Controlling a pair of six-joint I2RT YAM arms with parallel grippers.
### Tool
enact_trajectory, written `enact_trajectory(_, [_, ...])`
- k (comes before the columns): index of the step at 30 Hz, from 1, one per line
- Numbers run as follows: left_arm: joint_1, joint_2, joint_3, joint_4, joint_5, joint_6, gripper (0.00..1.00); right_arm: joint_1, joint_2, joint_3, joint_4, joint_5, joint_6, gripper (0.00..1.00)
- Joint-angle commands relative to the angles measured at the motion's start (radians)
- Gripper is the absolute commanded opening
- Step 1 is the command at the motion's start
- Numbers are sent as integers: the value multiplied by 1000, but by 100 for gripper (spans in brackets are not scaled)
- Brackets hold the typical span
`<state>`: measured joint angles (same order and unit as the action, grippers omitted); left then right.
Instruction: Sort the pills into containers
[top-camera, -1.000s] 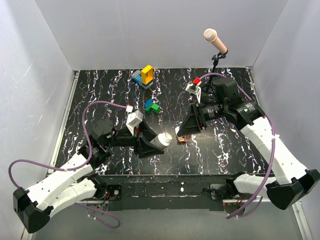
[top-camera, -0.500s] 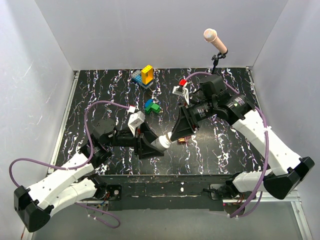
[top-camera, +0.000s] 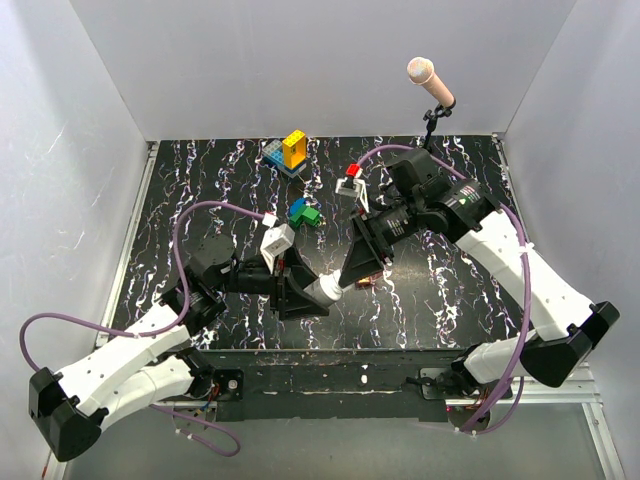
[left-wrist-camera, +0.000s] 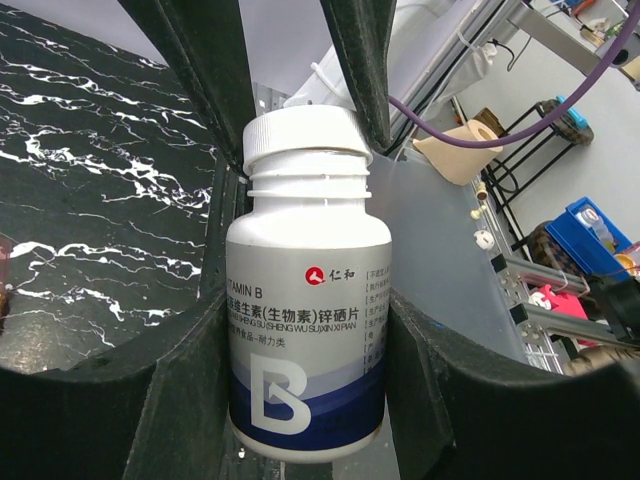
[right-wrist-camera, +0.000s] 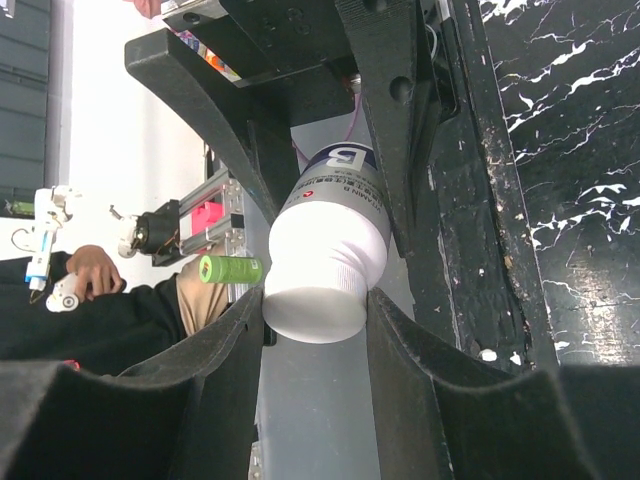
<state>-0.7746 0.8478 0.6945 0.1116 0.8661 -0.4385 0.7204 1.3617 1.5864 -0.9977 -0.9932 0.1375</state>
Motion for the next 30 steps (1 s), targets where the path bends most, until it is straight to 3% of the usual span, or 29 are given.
enact_trajectory(1, [-15,5,43,14,-4,-2,0,17,10,40,-42,5,-39,3])
enact_trajectory(11, [-40,14,45,11,-24,4,0,39,17,47,-36,14,-32,2])
enact_trajectory(19, [-45,14,50,-3,-70,0,0,65,27,72,-94,182,-32,1])
enact_trajectory(30, [-48,4,50,-4,-90,4,0,80,14,49,-55,212,-12,4])
